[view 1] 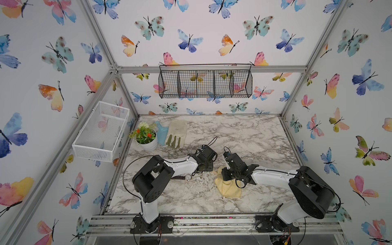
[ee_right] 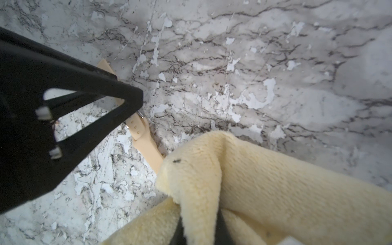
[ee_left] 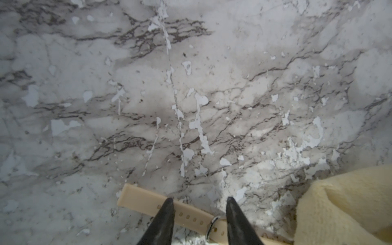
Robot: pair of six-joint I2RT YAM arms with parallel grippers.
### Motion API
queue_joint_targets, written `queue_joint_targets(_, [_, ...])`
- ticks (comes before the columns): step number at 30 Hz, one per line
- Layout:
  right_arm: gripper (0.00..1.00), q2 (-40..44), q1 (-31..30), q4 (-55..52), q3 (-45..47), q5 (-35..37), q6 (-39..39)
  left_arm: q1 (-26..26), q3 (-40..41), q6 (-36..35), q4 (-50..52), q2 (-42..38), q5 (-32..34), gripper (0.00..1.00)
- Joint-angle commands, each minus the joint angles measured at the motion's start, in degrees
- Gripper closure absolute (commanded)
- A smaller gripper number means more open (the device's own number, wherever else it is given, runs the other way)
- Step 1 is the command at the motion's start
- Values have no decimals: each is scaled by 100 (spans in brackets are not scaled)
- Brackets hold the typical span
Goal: Wipe the watch dial
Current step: Wipe the dirt from the watch dial.
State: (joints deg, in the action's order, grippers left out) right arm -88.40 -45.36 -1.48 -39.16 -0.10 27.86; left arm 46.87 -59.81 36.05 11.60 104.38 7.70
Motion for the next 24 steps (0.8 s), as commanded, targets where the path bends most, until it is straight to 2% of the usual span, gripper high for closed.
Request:
queue_joint_targets(1, [98,-159,-34,-107,109,10,1,-12,124,-191,163,285,-101,66])
queue_joint_targets(4, [98,-169,-34,-187,91,85,-26,-17,274,-245,159,238,5,72])
queue_joint_targets(12, [98,0,-34,-556,66,314,-65,15,461,-465,241,210,373,71])
queue_joint_targets(16, [98,231,-34,-864,91,494,-78,9,545,-477,319,327,675,75])
queue_joint_targets(24, [98,807,-31,-1521,207,904,-47,4,705,-380,317,329,827,78])
